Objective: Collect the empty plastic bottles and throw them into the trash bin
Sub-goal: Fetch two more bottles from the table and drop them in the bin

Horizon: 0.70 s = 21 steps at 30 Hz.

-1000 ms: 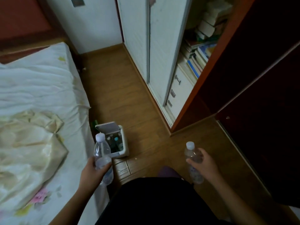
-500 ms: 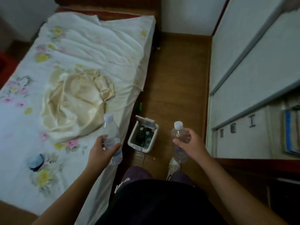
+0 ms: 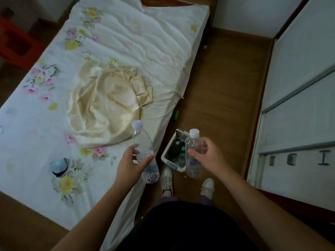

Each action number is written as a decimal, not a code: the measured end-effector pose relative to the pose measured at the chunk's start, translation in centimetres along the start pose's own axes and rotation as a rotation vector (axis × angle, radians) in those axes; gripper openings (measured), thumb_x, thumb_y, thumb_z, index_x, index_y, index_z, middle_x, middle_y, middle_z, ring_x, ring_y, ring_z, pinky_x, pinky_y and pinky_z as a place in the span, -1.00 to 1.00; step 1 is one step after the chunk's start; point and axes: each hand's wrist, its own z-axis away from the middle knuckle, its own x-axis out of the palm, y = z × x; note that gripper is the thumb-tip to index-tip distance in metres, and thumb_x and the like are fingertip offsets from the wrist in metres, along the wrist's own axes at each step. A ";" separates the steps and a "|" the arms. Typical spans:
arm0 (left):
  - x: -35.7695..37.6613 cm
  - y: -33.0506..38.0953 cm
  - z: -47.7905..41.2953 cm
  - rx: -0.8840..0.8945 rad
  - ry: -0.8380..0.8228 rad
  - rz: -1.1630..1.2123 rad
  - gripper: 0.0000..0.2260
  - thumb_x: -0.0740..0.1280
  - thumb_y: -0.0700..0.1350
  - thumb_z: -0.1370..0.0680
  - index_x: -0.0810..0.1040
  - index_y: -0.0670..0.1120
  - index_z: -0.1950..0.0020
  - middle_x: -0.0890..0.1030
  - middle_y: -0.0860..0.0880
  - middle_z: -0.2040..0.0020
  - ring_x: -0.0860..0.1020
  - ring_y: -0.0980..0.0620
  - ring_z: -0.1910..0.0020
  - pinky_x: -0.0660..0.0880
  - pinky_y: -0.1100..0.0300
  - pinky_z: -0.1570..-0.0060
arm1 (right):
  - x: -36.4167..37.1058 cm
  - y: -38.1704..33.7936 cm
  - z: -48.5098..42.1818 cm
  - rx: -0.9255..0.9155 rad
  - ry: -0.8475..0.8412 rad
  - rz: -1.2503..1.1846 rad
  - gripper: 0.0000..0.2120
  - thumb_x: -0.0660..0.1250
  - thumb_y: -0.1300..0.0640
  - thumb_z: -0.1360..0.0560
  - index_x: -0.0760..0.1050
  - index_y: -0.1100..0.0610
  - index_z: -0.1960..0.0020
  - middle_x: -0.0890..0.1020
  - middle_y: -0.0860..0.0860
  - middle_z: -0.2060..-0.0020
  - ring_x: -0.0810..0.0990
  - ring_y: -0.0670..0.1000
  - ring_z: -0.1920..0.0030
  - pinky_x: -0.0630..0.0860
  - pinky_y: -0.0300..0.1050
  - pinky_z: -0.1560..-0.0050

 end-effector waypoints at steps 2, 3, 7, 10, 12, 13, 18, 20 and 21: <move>-0.6 -1.0 -1.6 0.002 -0.032 -0.008 -0.32 0.50 0.25 -0.41 0.40 0.05 -0.44 0.55 0.13 -0.08 0.59 0.14 -0.03 0.63 -0.01 -0.03 | 1.5 -0.2 -0.5 0.022 0.044 0.004 -0.15 0.41 -0.47 -0.19 0.33 -0.16 -0.39 0.52 -0.33 -0.03 0.48 -0.30 0.00 0.43 -0.27 0.14; -0.6 -1.5 -2.5 0.002 -0.061 -0.020 -0.31 0.50 0.24 -0.42 0.38 0.04 -0.46 0.56 0.09 -0.12 0.60 0.11 -0.06 0.63 -0.04 -0.06 | 2.2 -0.2 -0.8 0.042 0.073 -0.006 -0.16 0.42 -0.44 -0.21 0.30 -0.17 -0.41 0.50 -0.35 -0.02 0.48 -0.30 -0.01 0.44 -0.25 0.12; 0.4 -4.1 -7.0 0.024 -0.200 -0.080 -0.25 0.52 0.17 -0.43 0.31 0.01 -0.53 0.57 -0.02 -0.24 0.58 0.00 -0.17 0.60 -0.09 -0.12 | 4.8 1.1 -2.7 0.107 0.203 -0.050 -0.24 0.43 -0.40 -0.24 0.34 -0.15 -0.35 0.56 -0.23 -0.14 0.55 -0.18 -0.11 0.58 -0.03 -0.08; 2.2 -6.2 -10.0 0.040 -0.288 -0.097 -0.24 0.53 0.11 -0.42 0.25 0.10 -0.53 0.56 0.00 -0.23 0.59 -0.02 -0.17 0.63 -0.05 -0.10 | 6.7 3.2 -4.4 0.146 0.239 -0.062 -0.37 0.47 -0.29 -0.33 0.37 -0.13 -0.31 0.58 -0.17 -0.17 0.56 -0.14 -0.15 0.59 -0.05 -0.07; 3.6 -7.6 -11.7 0.060 -0.333 -0.105 -0.25 0.53 0.13 -0.41 0.22 0.19 -0.51 0.55 0.03 -0.25 0.59 0.00 -0.18 0.63 -0.04 -0.10 | 8.1 5.1 -5.6 0.176 0.267 -0.053 -0.42 0.47 -0.26 -0.36 0.38 -0.14 -0.30 0.55 -0.21 -0.16 0.53 -0.20 -0.11 0.51 -0.23 0.07; 4.6 -8.4 -12.7 0.072 -0.352 -0.113 -0.26 0.52 0.16 -0.40 0.22 0.20 -0.49 0.55 0.04 -0.26 0.59 0.01 -0.18 0.63 -0.04 -0.10 | 8.8 6.2 -6.3 0.184 0.289 -0.041 -0.42 0.47 -0.25 -0.37 0.39 -0.13 -0.31 0.53 -0.22 -0.15 0.50 -0.26 -0.07 0.44 -0.30 0.12; 11.2 -12.6 -17.6 0.106 -0.407 -0.144 -0.33 0.48 0.28 -0.39 0.28 0.19 -0.40 0.55 0.16 -0.25 0.59 0.12 -0.15 0.62 0.09 -0.06 | 12.4 11.7 -11.6 0.219 0.366 -0.054 -0.47 0.47 -0.20 -0.40 0.40 -0.11 -0.30 0.47 -0.31 -0.05 0.44 -0.36 -0.01 0.42 -0.35 0.11; 14.4 -14.5 -19.4 0.132 -0.443 -0.141 -0.36 0.49 0.19 -0.42 0.29 0.17 -0.42 0.53 0.20 -0.25 0.58 0.14 -0.16 0.62 0.08 -0.08 | 13.9 14.1 -13.9 0.219 0.389 -0.072 -0.45 0.47 -0.18 -0.40 0.39 -0.12 -0.31 0.48 -0.29 -0.10 0.45 -0.33 -0.05 0.45 -0.30 0.02; 16.1 -15.6 -20.2 0.148 -0.477 -0.130 -0.36 0.49 0.15 -0.42 0.30 0.15 -0.42 0.53 0.18 -0.27 0.58 0.13 -0.18 0.63 0.05 -0.10 | 14.5 15.3 -14.9 0.214 0.397 -0.085 -0.42 0.49 -0.16 -0.40 0.37 -0.11 -0.34 0.48 -0.27 -0.13 0.45 -0.33 -0.07 0.45 -0.29 0.00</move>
